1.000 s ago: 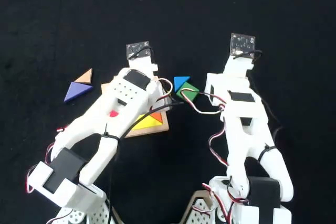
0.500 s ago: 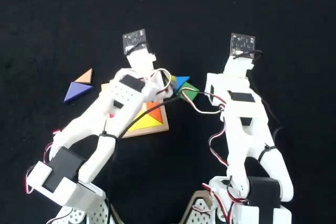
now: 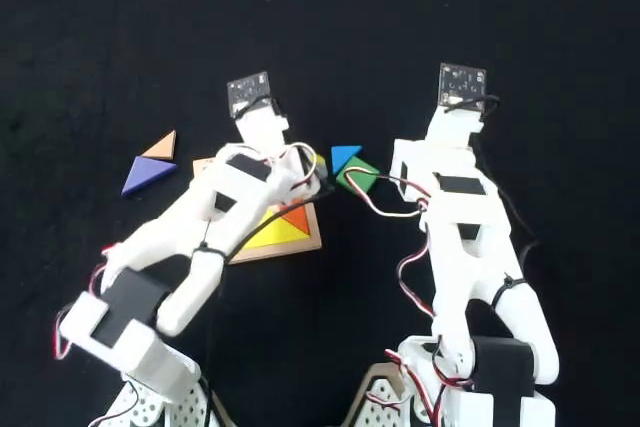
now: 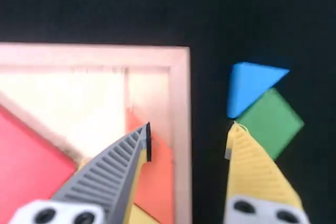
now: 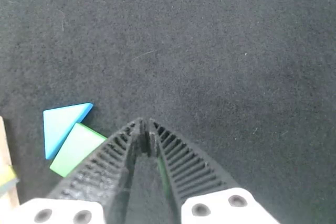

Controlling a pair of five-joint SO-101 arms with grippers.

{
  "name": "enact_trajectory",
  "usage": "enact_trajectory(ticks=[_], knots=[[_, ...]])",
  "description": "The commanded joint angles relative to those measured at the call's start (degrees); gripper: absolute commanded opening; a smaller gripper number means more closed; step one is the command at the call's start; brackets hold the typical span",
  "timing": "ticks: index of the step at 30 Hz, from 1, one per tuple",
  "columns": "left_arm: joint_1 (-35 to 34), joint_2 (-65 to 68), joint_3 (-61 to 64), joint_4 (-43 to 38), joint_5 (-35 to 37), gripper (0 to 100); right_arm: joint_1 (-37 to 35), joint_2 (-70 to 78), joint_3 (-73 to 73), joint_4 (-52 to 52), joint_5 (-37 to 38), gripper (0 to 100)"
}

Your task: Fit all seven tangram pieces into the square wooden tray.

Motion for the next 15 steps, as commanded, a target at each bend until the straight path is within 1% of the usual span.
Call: enact_trajectory(ticks=[1, 4, 11, 15], knots=[[0.2, 4.6, -4.5, 0.0, -0.1, 25, 0.4, -2.6, -0.5, -1.1, -0.2, 1.2], [0.3, 4.7, -7.0, 3.2, -0.2, 25, 0.4, -2.6, -0.6, -1.1, -0.2, 1.2], [0.7, 4.5, -7.7, 8.2, -0.3, 25, 0.4, -2.6, -0.6, -1.1, -0.2, 1.2], [0.7, 4.5, -8.0, 8.4, -0.3, 25, 0.4, -2.6, -0.6, -1.1, -0.2, 1.2]])
